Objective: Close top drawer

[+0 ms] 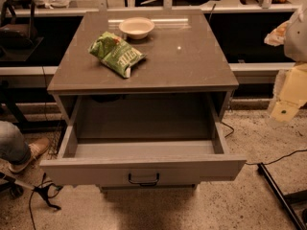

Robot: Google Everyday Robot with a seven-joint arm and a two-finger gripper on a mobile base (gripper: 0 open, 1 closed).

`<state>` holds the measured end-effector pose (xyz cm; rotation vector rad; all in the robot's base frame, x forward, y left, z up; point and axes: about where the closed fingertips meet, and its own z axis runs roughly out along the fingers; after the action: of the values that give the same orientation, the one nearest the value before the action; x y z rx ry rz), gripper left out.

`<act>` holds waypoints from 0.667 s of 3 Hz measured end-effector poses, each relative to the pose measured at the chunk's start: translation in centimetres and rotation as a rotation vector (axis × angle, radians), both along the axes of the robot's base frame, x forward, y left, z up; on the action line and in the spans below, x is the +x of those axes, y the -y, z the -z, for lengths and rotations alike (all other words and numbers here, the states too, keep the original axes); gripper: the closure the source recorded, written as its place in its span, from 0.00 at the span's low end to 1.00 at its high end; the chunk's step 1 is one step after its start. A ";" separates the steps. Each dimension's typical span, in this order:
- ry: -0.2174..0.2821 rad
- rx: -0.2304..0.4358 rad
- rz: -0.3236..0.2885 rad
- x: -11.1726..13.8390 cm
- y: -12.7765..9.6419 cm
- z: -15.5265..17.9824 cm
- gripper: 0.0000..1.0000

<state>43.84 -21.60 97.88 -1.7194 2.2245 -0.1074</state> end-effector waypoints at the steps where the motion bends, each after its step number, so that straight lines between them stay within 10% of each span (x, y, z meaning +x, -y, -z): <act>1: 0.000 0.000 0.000 0.0 0.0 0.0 0.00; 2: -0.064 0.010 0.043 -0.5 0.3 2.7 0.00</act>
Offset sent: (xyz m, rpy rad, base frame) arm -0.0130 -0.0079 -0.0753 0.0255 0.1924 -0.1141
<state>43.38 -21.88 95.20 -1.6924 2.3046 -0.0525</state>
